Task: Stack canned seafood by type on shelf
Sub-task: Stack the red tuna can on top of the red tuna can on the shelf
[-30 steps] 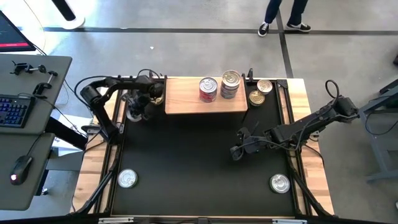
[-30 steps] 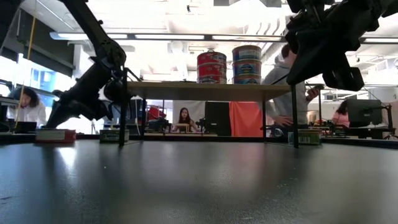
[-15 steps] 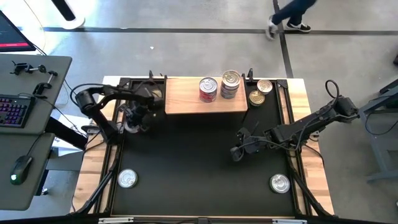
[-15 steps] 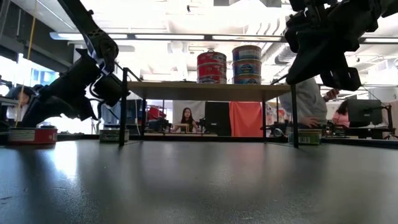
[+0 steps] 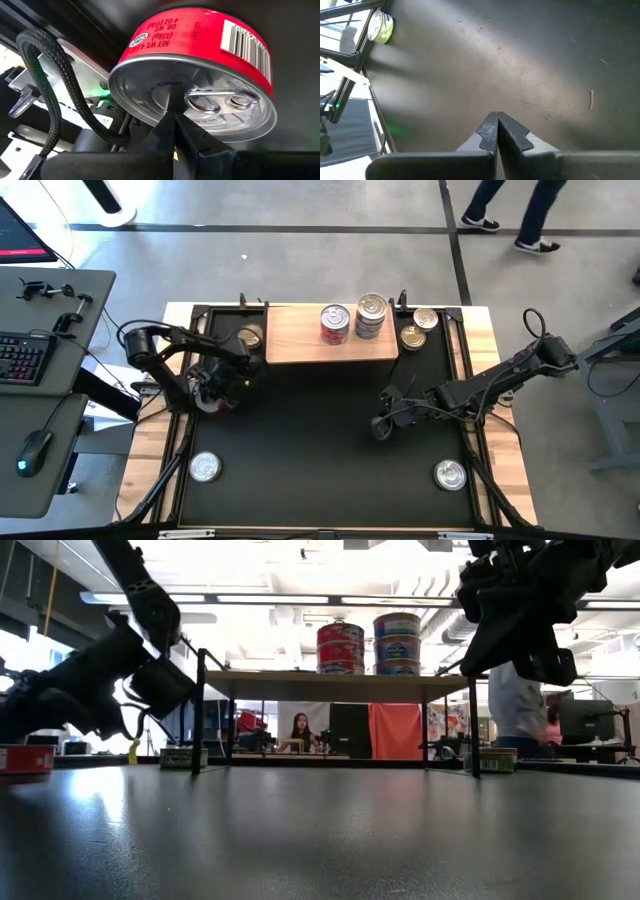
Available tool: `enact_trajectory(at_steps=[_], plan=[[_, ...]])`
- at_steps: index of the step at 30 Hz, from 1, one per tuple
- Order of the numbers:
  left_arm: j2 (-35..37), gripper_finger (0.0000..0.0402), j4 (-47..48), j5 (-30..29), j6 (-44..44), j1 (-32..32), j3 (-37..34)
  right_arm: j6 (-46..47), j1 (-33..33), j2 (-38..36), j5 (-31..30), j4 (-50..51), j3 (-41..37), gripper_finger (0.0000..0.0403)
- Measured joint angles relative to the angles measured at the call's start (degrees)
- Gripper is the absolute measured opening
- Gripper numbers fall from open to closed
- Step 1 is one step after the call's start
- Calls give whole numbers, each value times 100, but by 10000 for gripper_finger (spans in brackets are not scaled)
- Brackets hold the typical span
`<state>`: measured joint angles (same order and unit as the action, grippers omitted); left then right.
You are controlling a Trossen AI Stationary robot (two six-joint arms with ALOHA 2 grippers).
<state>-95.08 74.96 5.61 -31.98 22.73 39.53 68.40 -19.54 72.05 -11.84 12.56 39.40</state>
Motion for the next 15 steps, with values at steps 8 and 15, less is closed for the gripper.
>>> enact_trajectory(at_steps=[8,15], plan=[[1,0,-36,437,-505,-757,0,-364,4,0,-2,0,0,0],[4,0,-140,643,-955,-1211,31,-590,5,0,-2,1,0,0]])
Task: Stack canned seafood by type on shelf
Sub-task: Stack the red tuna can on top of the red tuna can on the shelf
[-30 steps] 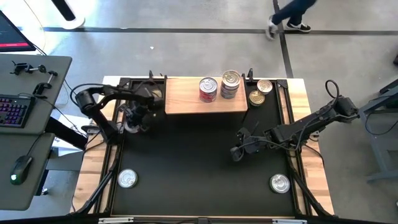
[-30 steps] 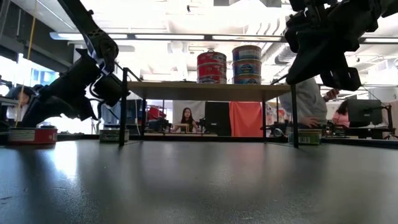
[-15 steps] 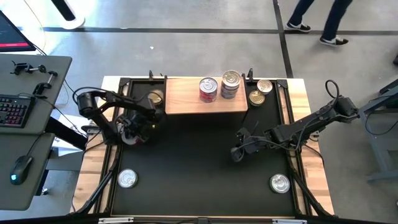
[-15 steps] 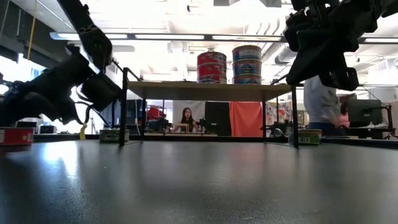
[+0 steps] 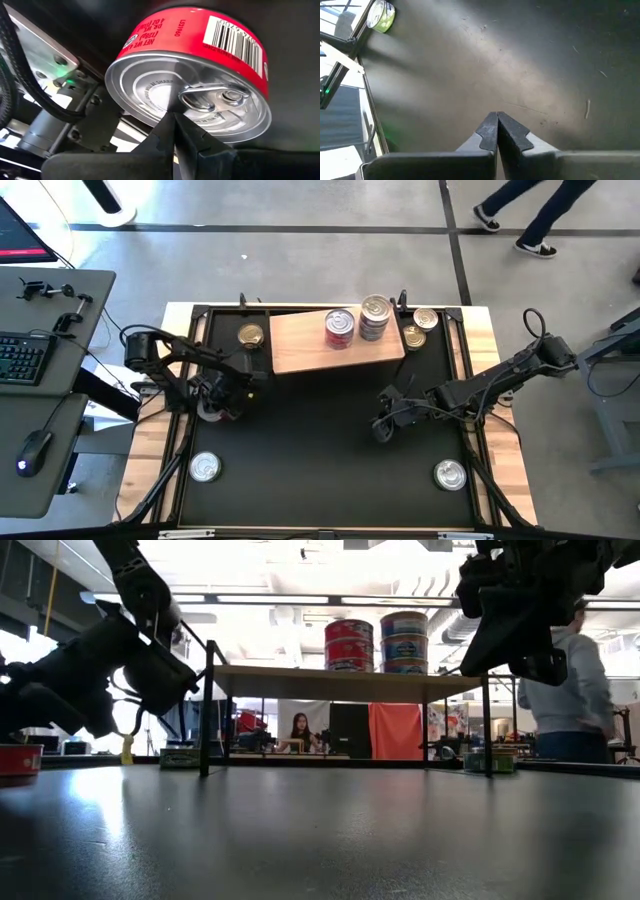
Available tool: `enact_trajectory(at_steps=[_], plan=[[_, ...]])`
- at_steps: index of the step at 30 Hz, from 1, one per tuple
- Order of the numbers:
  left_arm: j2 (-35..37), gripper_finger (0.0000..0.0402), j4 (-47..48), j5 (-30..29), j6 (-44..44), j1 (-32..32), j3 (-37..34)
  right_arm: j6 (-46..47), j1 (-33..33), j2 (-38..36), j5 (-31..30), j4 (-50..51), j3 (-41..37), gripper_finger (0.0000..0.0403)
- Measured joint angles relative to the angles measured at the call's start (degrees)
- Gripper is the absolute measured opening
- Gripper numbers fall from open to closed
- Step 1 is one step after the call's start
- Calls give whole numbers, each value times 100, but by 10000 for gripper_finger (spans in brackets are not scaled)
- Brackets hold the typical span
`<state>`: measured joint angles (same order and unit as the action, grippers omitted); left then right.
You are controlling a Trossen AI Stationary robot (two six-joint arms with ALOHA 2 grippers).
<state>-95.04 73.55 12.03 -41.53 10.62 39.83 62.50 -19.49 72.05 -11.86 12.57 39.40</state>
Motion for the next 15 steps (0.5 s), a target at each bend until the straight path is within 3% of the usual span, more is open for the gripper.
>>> enact_trajectory(at_steps=[15], plan=[[13,0,-221,361,-878,-772,263,-459,0,0,0,3,0,0]])
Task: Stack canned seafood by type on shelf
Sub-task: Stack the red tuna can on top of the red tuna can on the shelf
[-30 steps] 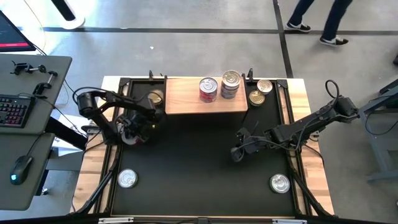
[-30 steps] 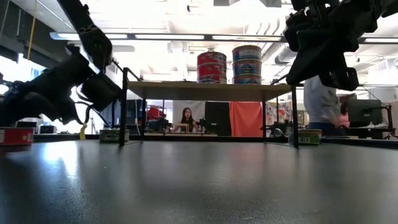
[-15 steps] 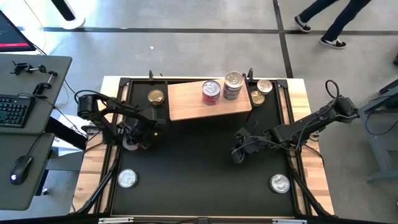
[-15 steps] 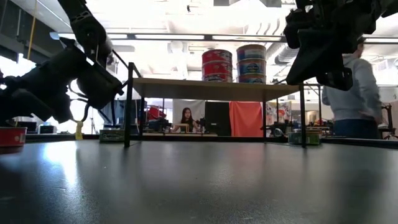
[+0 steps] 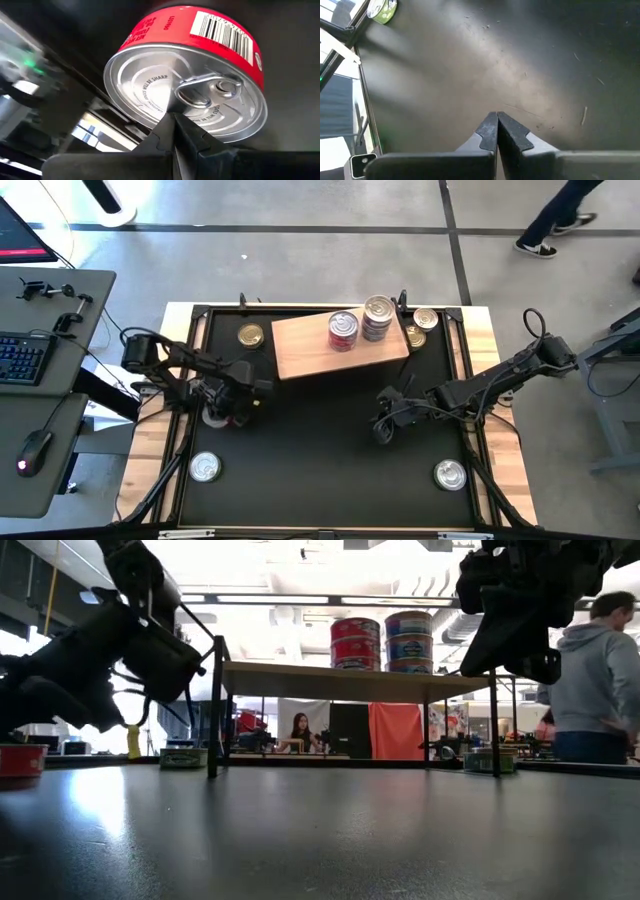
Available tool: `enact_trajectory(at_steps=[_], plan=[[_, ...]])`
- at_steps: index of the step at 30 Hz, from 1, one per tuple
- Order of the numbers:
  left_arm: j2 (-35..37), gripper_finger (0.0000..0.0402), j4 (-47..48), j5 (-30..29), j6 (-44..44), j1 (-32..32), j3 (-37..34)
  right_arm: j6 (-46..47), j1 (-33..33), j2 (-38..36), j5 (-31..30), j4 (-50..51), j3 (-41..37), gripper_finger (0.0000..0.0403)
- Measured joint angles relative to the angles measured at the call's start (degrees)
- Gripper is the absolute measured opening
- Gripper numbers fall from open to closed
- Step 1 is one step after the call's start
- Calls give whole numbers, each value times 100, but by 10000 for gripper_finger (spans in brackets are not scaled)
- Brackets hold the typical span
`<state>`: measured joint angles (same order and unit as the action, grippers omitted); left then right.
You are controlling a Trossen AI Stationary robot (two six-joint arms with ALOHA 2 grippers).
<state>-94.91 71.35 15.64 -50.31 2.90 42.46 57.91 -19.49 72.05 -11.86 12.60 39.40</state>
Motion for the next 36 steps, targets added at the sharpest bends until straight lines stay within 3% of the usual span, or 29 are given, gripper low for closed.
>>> enact_trajectory(at_steps=[4,10,15,21,28,36], plan=[[-4,0,-208,577,-137,-283,-9,-92,0,0,0,1,0,0],[0,0,-382,739,-736,-632,28,-198,0,0,0,47,0,0],[-4,0,-378,848,-539,-1015,131,-256,0,0,20,42,0,0],[9,0,-512,1050,-667,-1336,117,-708,330,36,161,-935,56,0],[20,0,-877,1351,-1156,-1614,122,-954,1301,583,-690,-860,569,0],[33,0,-1496,1598,-1880,-1968,128,-711,1627,1501,-1181,-834,1252,0]])
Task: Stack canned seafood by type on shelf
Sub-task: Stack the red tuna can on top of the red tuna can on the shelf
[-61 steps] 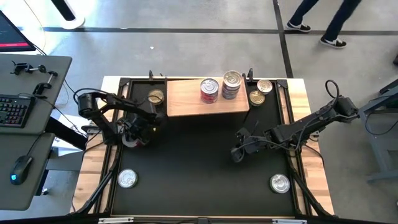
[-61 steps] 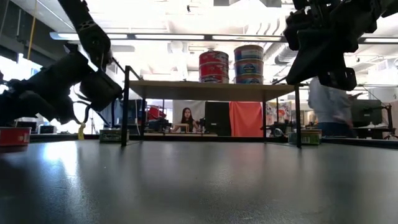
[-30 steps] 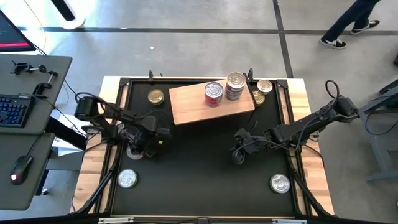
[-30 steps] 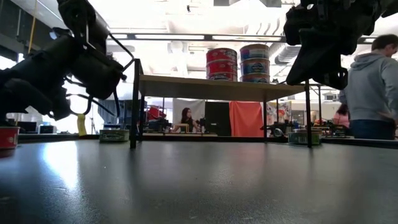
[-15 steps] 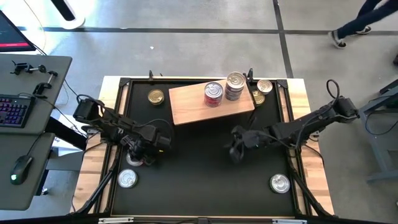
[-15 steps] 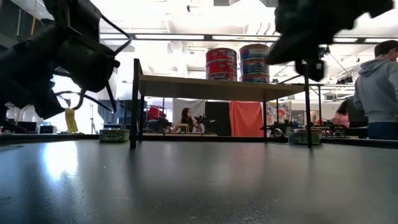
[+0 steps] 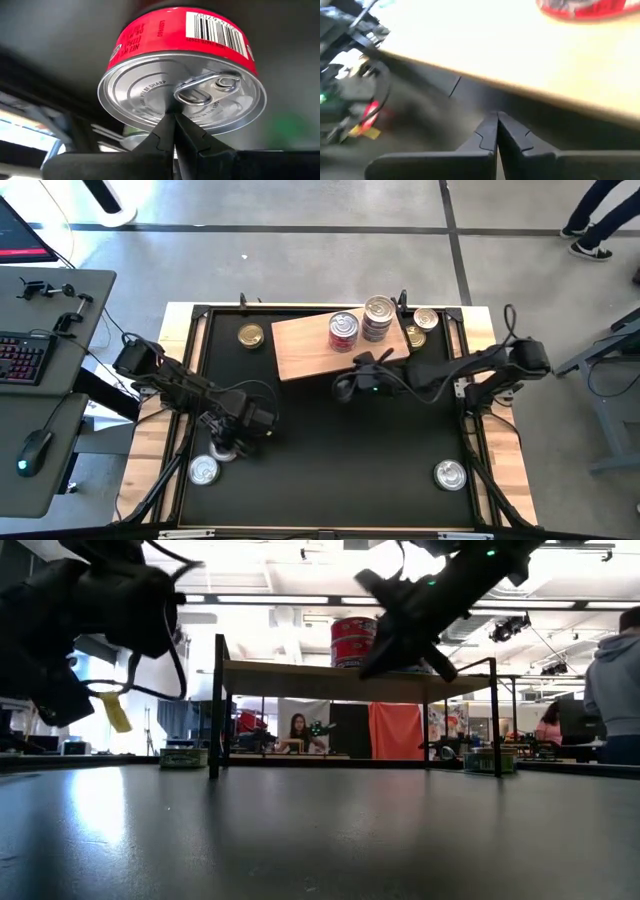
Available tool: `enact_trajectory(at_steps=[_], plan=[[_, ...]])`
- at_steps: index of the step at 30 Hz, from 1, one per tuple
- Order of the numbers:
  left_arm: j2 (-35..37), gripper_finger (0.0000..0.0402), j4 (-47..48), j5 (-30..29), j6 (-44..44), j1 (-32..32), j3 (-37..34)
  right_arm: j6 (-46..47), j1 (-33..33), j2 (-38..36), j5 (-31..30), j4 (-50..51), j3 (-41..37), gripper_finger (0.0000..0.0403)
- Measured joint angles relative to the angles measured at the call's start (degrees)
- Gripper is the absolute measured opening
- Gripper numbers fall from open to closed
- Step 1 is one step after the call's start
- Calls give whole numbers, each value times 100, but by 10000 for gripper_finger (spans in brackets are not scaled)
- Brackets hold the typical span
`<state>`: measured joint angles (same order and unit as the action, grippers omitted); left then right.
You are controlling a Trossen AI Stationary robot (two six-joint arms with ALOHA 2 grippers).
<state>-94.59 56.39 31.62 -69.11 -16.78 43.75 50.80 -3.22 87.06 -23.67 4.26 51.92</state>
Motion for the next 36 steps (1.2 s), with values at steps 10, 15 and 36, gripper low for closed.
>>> enact_trajectory(at_steps=[10,15,36], plan=[[-13,0,-549,10,-14,-22,195,-335,326,904,-51,65,939,0],[-11,0,-1303,-82,19,78,289,-603,503,1264,-60,69,1362,0],[-39,0,-4866,-2177,1176,477,259,-2051,698,30,1002,944,1799,0]])
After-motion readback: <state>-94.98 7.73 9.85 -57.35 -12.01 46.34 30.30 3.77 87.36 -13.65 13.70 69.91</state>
